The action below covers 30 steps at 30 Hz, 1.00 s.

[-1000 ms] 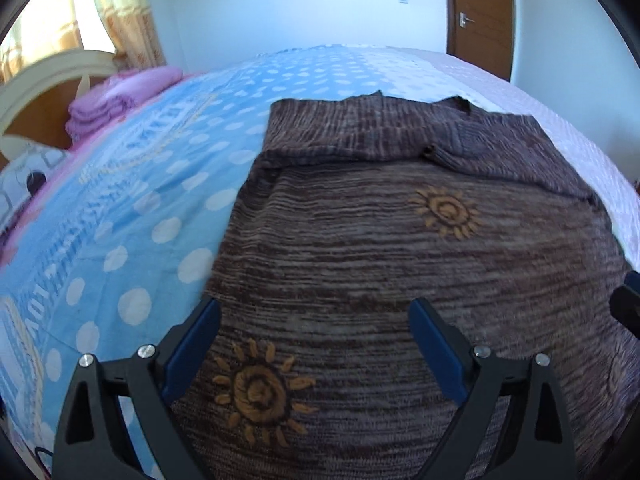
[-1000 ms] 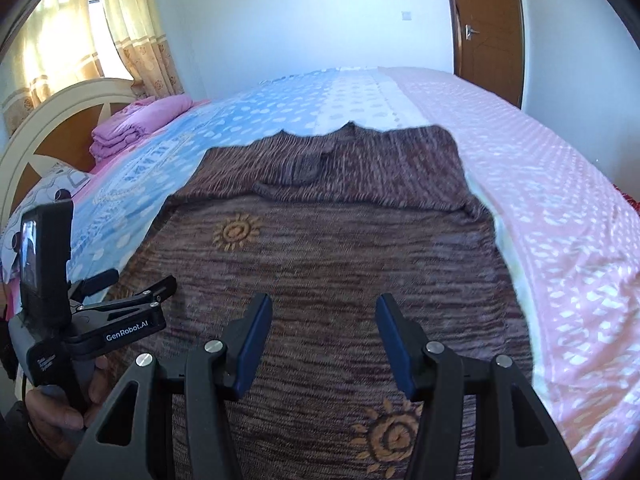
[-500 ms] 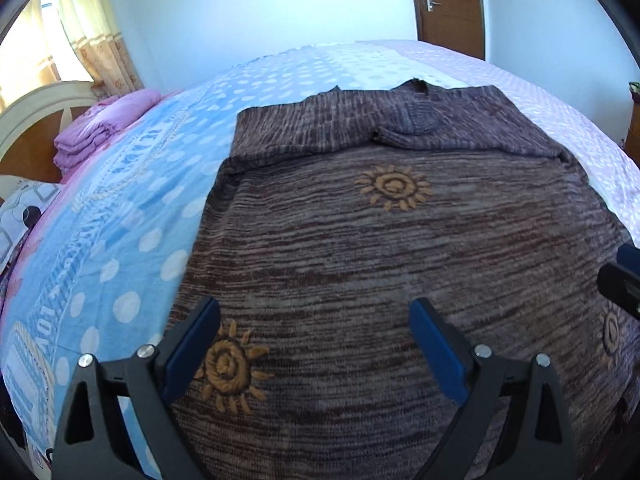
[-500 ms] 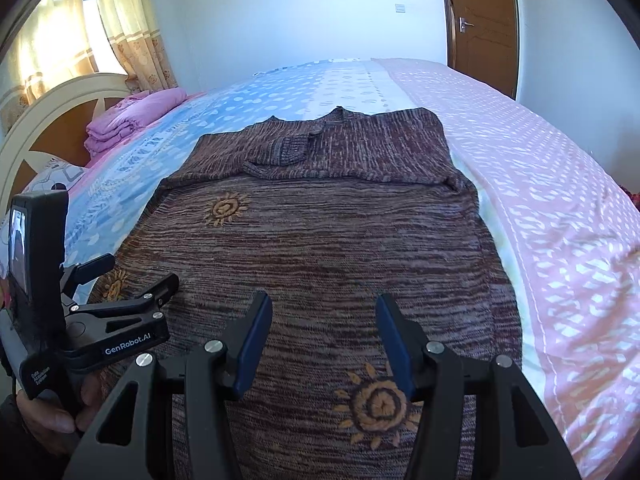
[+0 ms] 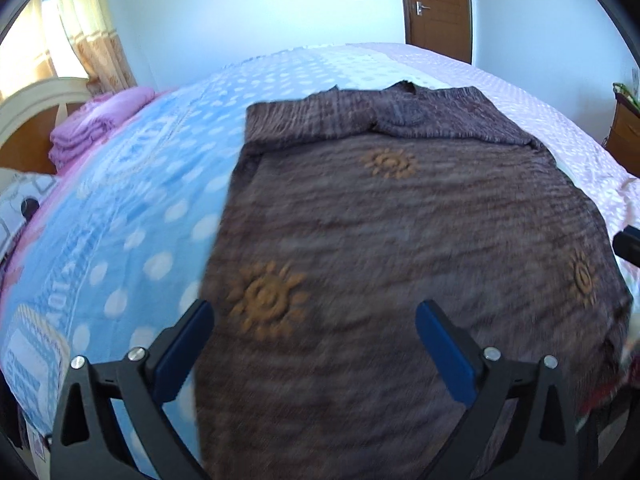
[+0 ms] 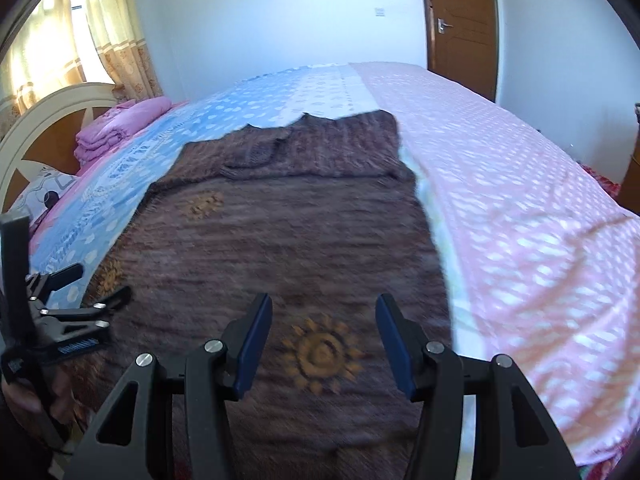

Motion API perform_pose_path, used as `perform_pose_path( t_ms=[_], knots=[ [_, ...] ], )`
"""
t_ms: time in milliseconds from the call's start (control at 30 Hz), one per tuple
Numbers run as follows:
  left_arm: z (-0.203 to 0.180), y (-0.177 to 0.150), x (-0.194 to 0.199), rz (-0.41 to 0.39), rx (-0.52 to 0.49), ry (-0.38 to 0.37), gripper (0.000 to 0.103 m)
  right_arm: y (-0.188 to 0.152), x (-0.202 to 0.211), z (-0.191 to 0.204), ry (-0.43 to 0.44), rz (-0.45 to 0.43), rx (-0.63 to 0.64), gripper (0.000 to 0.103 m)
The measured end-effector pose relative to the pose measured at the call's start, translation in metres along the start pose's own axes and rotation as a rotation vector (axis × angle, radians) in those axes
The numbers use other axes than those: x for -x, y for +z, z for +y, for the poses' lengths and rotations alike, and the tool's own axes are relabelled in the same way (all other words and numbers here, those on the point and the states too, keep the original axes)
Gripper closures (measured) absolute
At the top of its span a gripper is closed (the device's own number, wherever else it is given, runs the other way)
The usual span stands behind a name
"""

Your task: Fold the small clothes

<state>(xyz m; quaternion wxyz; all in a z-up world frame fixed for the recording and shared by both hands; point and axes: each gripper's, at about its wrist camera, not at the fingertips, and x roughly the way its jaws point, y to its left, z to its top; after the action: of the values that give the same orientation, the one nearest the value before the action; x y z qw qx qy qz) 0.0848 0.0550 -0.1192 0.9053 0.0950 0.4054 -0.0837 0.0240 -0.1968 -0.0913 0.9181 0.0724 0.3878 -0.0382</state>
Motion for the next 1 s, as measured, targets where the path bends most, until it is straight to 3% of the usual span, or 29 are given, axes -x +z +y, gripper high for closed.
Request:
perform_pose_path(
  t_ms=[167,367,533,633,900,933,1000],
  knots=[
    [0.034,-0.028,0.011,0.021,0.048,-0.044,0.001,-0.027,0.021,-0.031,-0.044,0.072,-0.026,0.048],
    [0.065,-0.064,0.008,0.096,0.127,-0.120,0.015,-0.058,0.028,-0.053,-0.054,0.163,-0.066,0.048],
    [0.066,-0.075,0.024,0.092,0.107,-0.115,0.017,-0.061,0.028,-0.034,-0.020,0.154,-0.020,0.048],
    [0.069,-0.086,0.028,0.115,0.110,-0.122,0.017,-0.064,0.020,-0.013,-0.005,0.194,0.052,0.048],
    [0.073,-0.093,0.029,0.144,0.131,-0.159,0.018,-0.082,-0.008,0.002,-0.079,0.272,0.162,0.048],
    [0.070,-0.094,0.030,0.151,0.126,-0.175,0.023,-0.082,-0.008,0.002,-0.080,0.276,0.166,0.049],
    [0.069,-0.094,0.032,0.162,0.136,-0.223,0.039,-0.082,-0.008,-0.002,-0.104,0.283,0.171,0.070]
  ],
)
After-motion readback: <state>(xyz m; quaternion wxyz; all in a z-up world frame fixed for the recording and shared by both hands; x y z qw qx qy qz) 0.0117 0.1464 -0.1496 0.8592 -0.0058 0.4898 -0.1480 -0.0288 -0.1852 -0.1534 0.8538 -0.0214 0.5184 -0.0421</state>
